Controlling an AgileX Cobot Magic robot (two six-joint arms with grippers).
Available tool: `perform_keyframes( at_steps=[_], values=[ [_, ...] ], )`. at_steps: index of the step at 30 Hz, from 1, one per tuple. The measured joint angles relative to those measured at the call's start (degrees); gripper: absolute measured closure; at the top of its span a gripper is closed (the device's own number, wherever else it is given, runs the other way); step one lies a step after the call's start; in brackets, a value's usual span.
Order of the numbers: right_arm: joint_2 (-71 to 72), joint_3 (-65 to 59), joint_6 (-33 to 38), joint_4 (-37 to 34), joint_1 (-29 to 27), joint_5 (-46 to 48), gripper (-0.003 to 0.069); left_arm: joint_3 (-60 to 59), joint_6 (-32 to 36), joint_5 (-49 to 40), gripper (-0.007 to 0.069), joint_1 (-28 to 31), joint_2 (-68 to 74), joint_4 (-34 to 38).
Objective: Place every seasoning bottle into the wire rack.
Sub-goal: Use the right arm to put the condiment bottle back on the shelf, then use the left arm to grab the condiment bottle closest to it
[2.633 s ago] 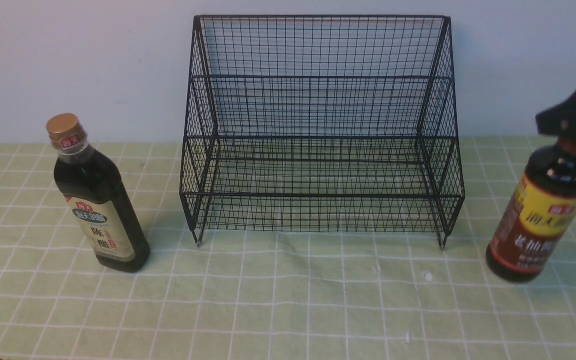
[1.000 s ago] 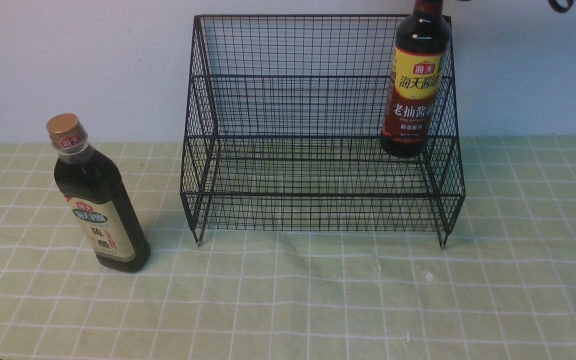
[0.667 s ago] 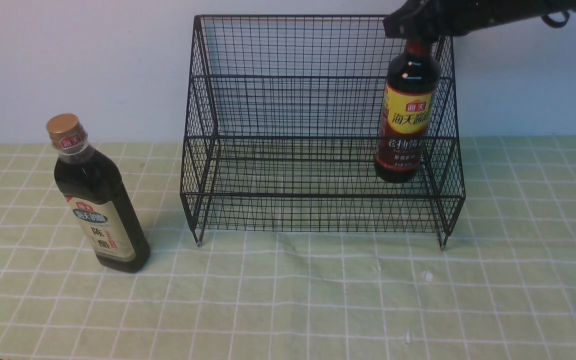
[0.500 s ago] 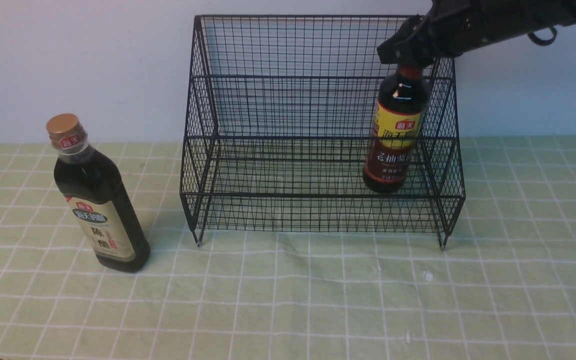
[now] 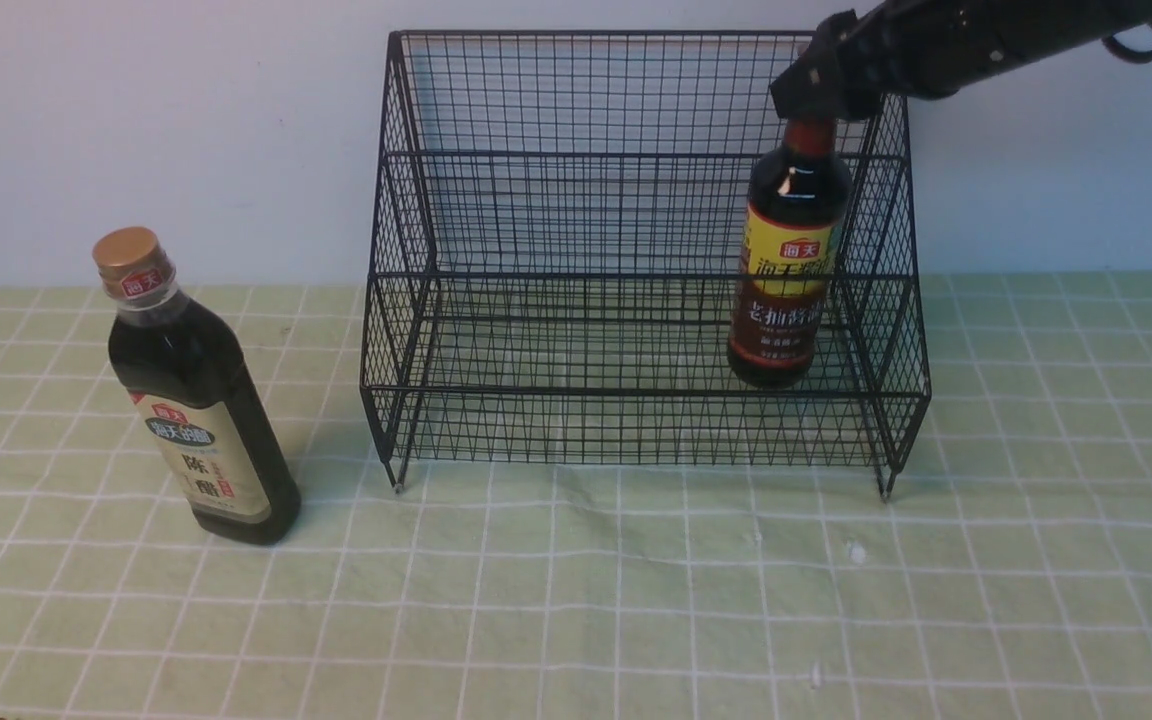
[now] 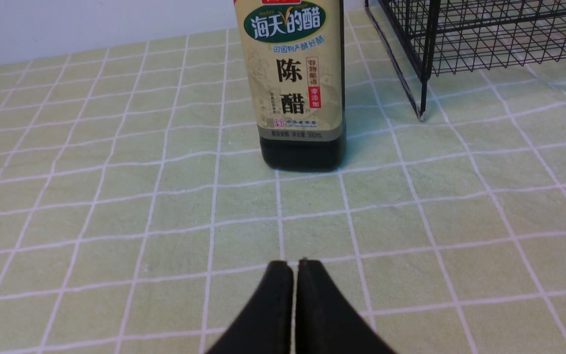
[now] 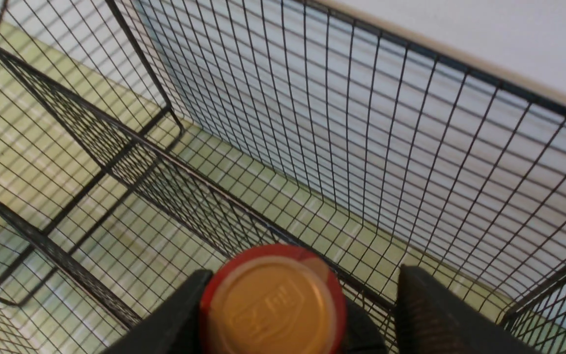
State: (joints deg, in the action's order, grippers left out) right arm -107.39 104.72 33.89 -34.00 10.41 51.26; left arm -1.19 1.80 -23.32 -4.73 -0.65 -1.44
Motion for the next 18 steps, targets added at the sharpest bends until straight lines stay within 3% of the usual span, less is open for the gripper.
perform_keyframes(
  at_steps=[6, 10, 11, 14, 15, 16, 18],
  values=[
    [4.3, 0.0, -2.5, 1.2, 0.0, 0.1, 0.0195, 0.0, 0.0, 0.0, 0.0631, 0.0, 0.0, 0.0],
    [10.0, 0.0, -13.9, 7.5, 0.0, 1.1, 0.0242, 0.0, 0.0, 0.0, 0.0631, 0.0, 0.0, 0.0],
    [11.4, 0.0, -16.0, 9.5, 0.0, 1.8, 0.0265, 0.0, 0.0, 0.0, 0.0631, 0.0, 0.0, 0.0],
    [18.0, 0.1, -25.9, 18.7, 0.0, 8.0, 0.0421, 0.0, 0.0, 0.0, 0.0631, 0.0, 0.0, 0.0],
    [18.4, 0.1, -26.3, 19.2, 0.0, 8.0, 0.0421, 0.0, 0.0, 0.0, 0.0631, 0.0, 0.0, 0.0],
    [21.1, 0.1, -28.7, 22.4, 0.0, 11.8, 0.0508, 0.0, 0.0, 0.0, 0.0631, 0.0, 0.0, 0.0],
    [24.7, 0.1, -31.6, 26.3, 0.0, 15.4, 0.0599, 0.0, 0.0, 0.0, 0.0631, 0.0, 0.0, 0.0]
  ],
)
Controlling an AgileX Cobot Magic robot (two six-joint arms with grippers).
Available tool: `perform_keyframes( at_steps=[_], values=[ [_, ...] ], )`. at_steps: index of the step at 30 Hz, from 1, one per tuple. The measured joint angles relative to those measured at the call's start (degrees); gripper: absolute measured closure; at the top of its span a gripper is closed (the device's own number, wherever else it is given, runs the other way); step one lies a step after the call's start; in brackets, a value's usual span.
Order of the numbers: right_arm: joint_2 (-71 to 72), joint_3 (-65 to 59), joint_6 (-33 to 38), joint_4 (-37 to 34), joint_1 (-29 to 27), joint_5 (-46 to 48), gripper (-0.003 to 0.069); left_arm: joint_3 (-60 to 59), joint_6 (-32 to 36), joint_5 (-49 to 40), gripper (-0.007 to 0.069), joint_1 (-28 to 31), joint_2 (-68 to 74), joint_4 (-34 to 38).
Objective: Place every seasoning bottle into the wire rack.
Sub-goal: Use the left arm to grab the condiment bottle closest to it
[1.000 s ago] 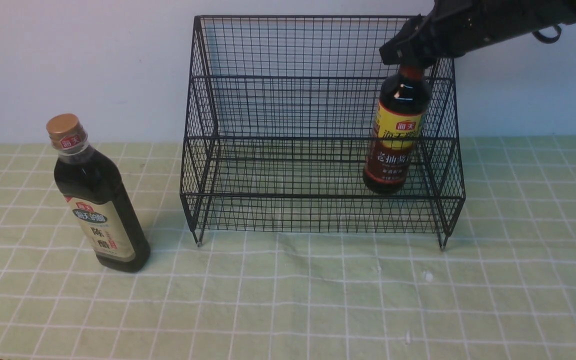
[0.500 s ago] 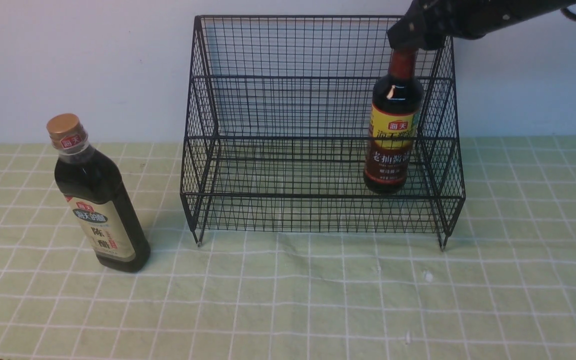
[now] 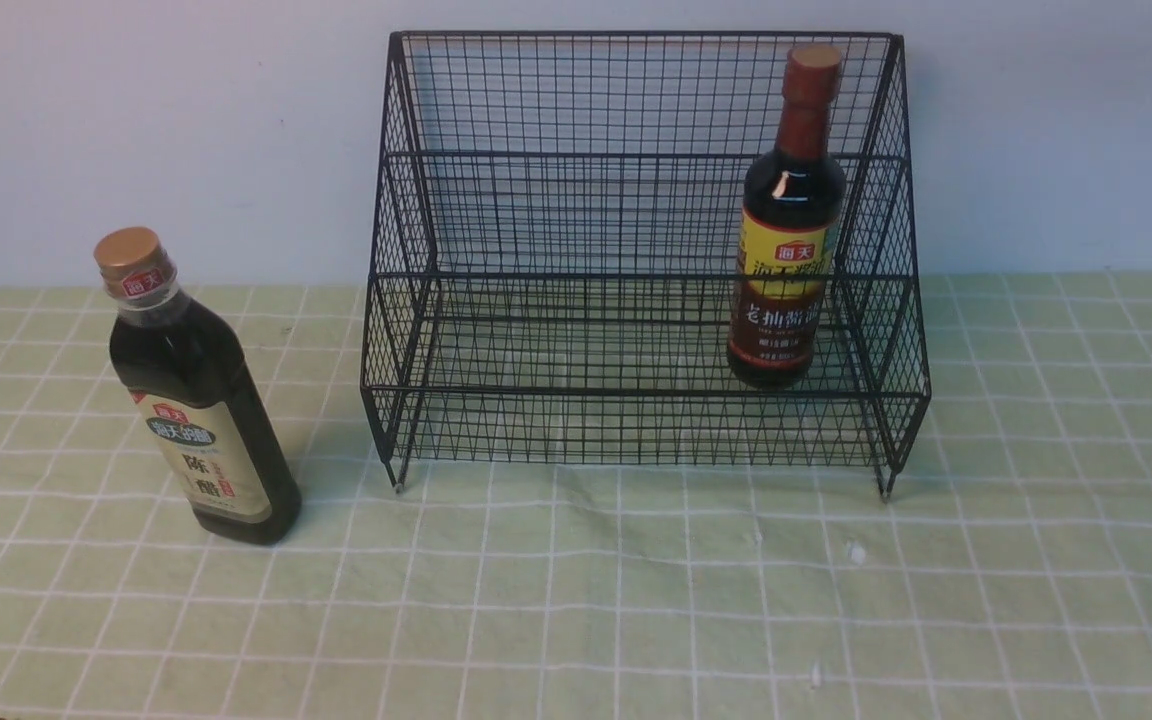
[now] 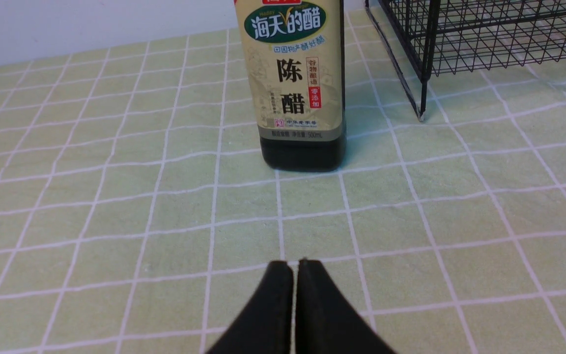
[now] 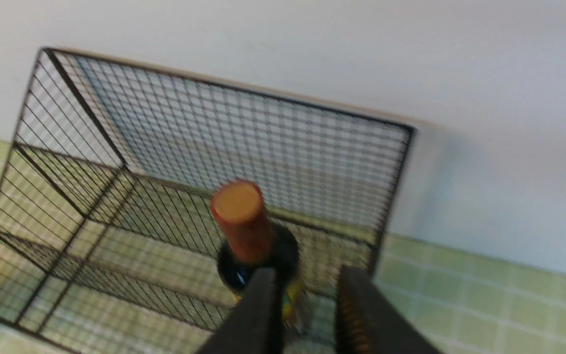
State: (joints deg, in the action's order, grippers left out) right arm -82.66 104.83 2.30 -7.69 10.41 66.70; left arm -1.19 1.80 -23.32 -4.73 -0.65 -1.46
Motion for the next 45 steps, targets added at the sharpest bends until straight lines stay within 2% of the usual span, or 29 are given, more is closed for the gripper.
perform_keyframes(
  at_steps=[3, 8, 12, 20, 25, 30, 38, 45],
  values=[
    [6.7, 0.0, -4.3, 3.9, 0.0, 3.4, 0.066, 0.0, 0.0, 0.0, 0.0631, 0.0, 0.0, 0.0],
    [15.8, -1.0, -6.3, 4.6, 0.0, 4.0, 0.0671, 0.0, 0.0, 0.0, 0.0631, 0.0, 0.0, 0.0],
    [27.2, -9.2, -6.4, 3.7, 0.0, 0.1, 0.0673, 0.0, 0.0, 0.0, 0.0631, 0.0, 0.0, 0.0],
    [50.6, -40.2, -6.5, -1.5, 0.0, -17.8, 0.0673, 0.0, 0.0, 0.0, 0.0631, 0.0, 0.0, 0.0],
    [59.0, -52.6, -5.0, -5.2, 0.0, -19.8, 0.0673, 0.0, 0.0, 0.0, 0.0631, 0.0, 0.0, 0.0],
    [64.0, -61.3, -1.9, -4.5, 0.0, -20.0, 0.0673, 0.0, 0.0, 0.0, 0.0631, 0.0, 0.0, 0.0],
    [66.2, -70.8, 1.6, 3.3, -0.2, -24.8, 0.0673, 0.0, 0.0, 0.0, 0.0631, 0.0, 0.0, 0.0],
    [75.2, -91.0, 1.8, 5.1, -9.6, -44.1, 0.0673, 0.0, 0.0, 0.0, 0.0631, 0.0, 0.0, 0.0]
  ],
)
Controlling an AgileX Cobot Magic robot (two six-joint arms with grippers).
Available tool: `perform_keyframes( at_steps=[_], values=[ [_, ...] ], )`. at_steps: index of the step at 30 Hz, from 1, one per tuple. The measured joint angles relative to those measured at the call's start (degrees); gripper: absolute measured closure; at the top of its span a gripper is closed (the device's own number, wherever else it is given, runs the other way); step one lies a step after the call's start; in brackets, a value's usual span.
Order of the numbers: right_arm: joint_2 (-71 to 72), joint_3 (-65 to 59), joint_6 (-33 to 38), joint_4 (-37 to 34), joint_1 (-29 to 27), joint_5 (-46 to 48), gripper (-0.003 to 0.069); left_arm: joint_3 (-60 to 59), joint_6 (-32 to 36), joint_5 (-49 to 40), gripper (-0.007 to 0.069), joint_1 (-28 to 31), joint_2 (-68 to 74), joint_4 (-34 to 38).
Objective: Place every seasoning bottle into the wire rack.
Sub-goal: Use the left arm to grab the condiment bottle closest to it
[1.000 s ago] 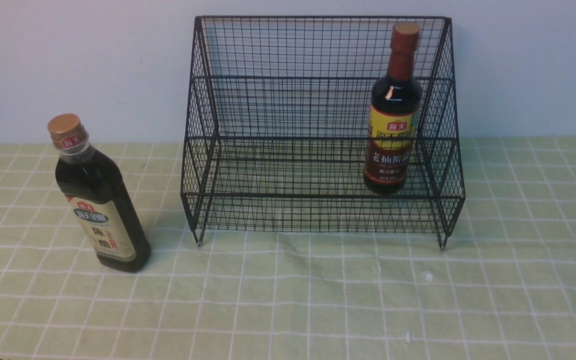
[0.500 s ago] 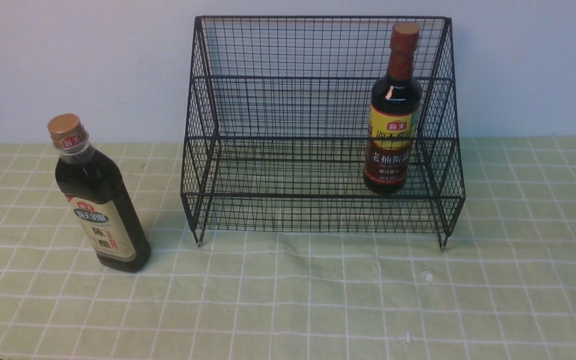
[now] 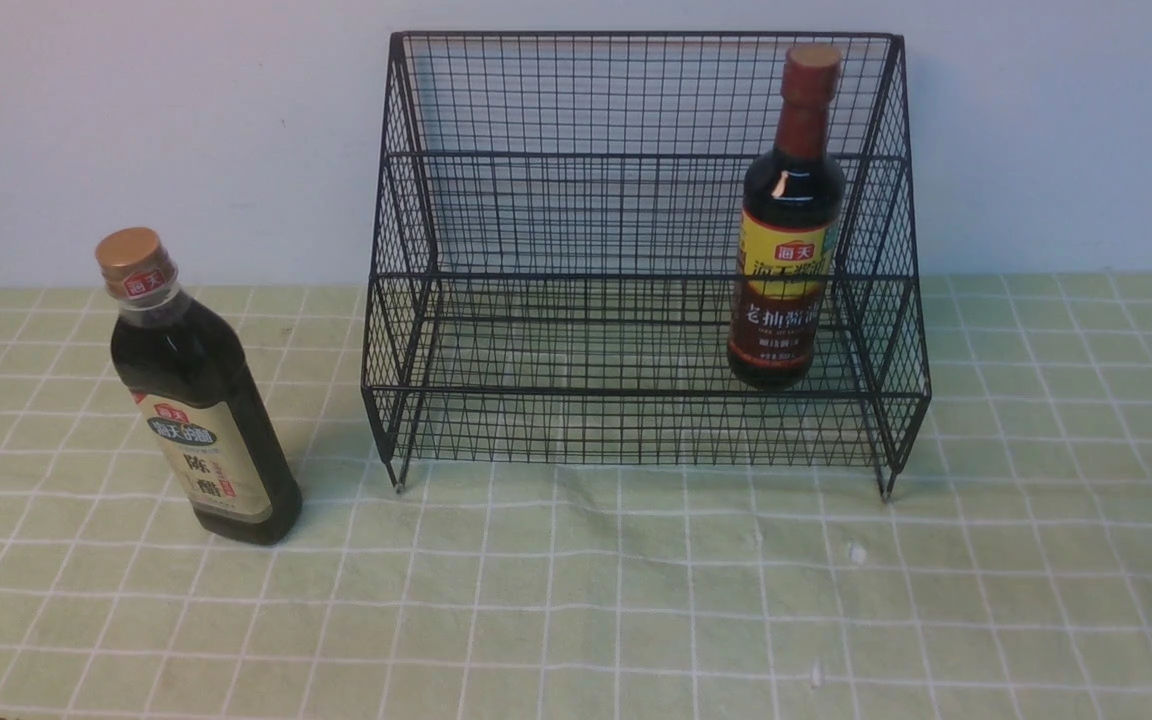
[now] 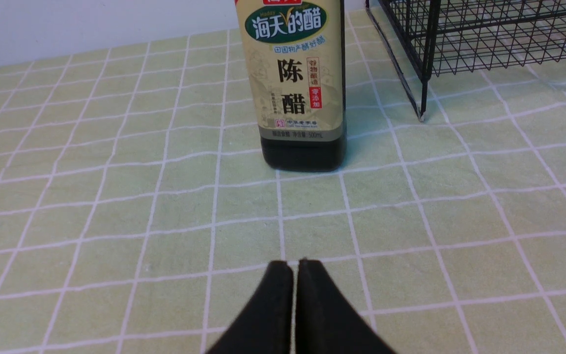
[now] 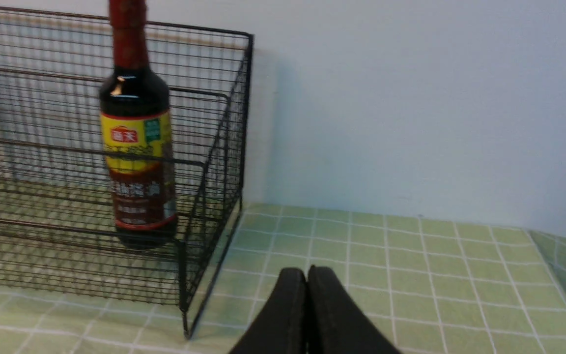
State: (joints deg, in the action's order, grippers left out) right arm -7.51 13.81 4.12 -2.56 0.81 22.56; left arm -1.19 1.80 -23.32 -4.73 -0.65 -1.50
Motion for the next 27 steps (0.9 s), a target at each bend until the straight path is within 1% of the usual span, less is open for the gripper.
perform_keyframes(
  at_steps=[1, 4, 6, 7, 10, 27],
  values=[
    [0.3, -1.3, 0.0, 0.0, -0.2, -0.4, 0.0673, 0.0, 0.0, 0.0, 0.0631, 0.0, 0.0, 0.0],
    [5.5, -11.5, 0.0, 0.0, -2.2, -5.0, 0.0673, 0.0, 0.0, 0.0, 0.0631, 0.0, 0.0, 0.0],
    [7.3, -14.4, 0.0, 0.0, -2.6, -4.7, 0.0673, 0.0, 0.0, 0.0, 0.0631, 0.0, 0.0, 0.0],
    [7.8, -15.2, 0.0, 0.0, -2.6, -2.9, 0.0673, 0.0, 0.0, 0.0, 0.0631, 0.0, 0.0, 0.0],
    [8.0, -15.1, 0.0, 0.0, -2.6, -1.3, 0.0673, 0.0, 0.0, 0.0, 0.0631, 0.0, 0.0, 0.0],
    [8.2, -15.1, 0.0, 0.0, -2.6, -1.0, 0.0673, 0.0, 0.0, 0.0, 0.0631, 0.0, 0.0, 0.0]
  ],
)
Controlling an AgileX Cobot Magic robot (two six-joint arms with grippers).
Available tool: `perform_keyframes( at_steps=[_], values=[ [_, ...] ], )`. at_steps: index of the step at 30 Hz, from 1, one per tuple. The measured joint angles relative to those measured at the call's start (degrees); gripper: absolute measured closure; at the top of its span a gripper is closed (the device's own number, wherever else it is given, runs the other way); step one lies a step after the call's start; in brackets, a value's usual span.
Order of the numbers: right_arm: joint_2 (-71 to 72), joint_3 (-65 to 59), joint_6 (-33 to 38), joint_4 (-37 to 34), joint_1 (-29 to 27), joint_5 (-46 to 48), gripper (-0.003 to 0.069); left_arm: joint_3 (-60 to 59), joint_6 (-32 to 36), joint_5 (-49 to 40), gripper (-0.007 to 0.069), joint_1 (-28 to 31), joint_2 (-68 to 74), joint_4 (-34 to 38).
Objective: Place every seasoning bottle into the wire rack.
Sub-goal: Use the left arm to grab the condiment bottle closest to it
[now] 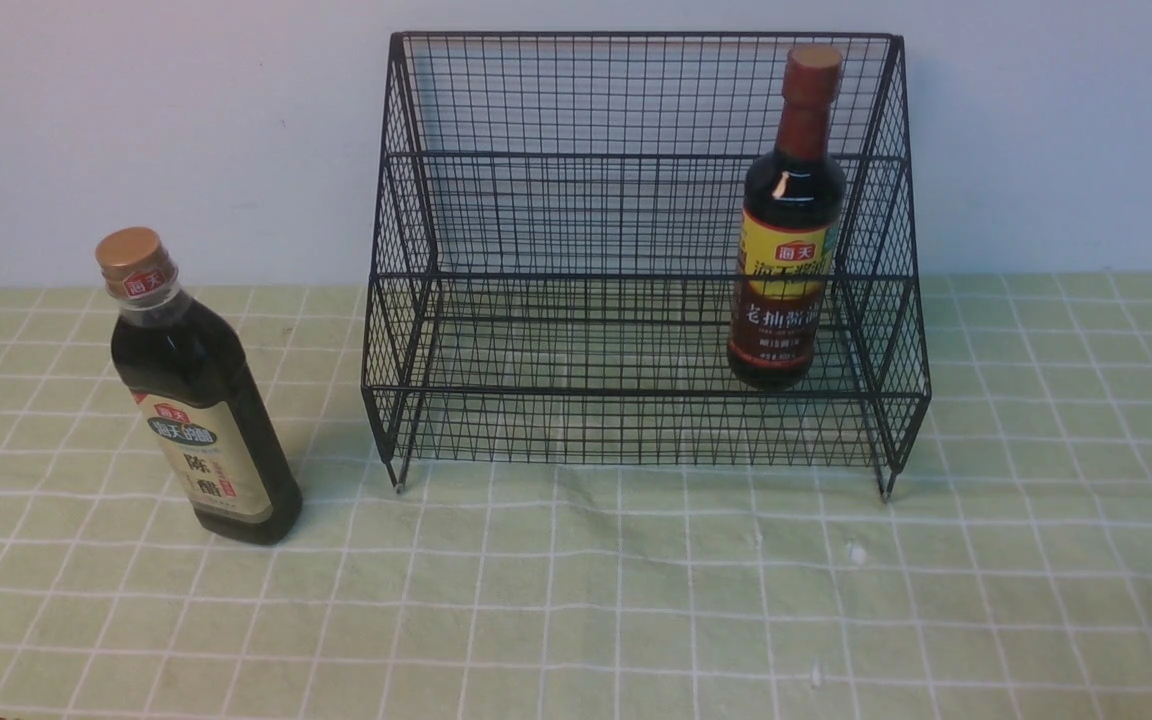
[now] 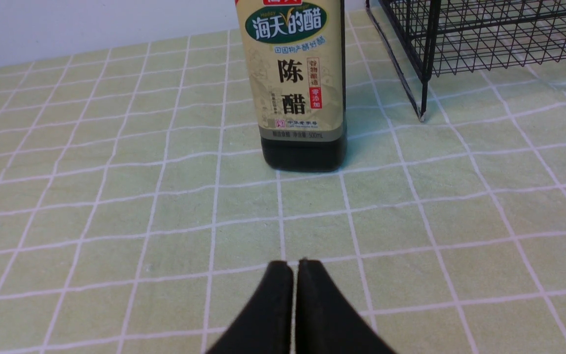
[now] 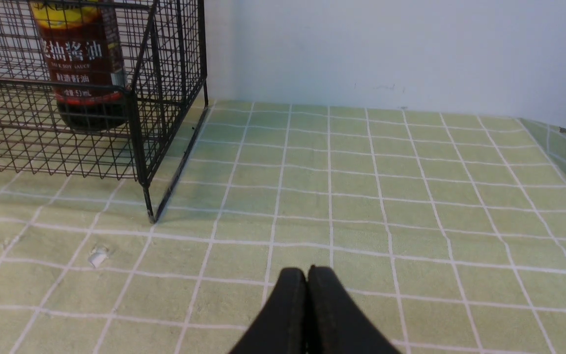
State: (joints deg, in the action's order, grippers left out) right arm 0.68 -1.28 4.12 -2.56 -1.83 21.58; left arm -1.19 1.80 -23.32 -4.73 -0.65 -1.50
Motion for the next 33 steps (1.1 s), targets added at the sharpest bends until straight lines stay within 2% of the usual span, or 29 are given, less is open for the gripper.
perform_keyframes(
  at_steps=[19, 25, 27, 33],
  values=[
    [0.0, 0.0, 0.0, 0.0, 0.0, 0.0, 0.0673, -0.2, 1.2, 1.5, 0.0631, 0.0, 0.0, -1.5],
    [0.0, 0.0, 0.0, 0.0, 0.0, 0.0, 0.0673, -0.5, -0.7, 13.1, 0.0631, 0.0, 0.0, 4.0],
    [0.0, 0.0, 0.0, 0.0, 0.0, 0.0, 0.0673, -0.5, -1.8, 21.7, 0.0631, 0.0, 0.0, 7.2],
    [0.0, 0.0, 0.0, 0.0, 0.0, 0.0, 0.0673, -0.5, -2.3, 33.6, 0.0631, 0.0, 0.0, 8.6]
  ],
)
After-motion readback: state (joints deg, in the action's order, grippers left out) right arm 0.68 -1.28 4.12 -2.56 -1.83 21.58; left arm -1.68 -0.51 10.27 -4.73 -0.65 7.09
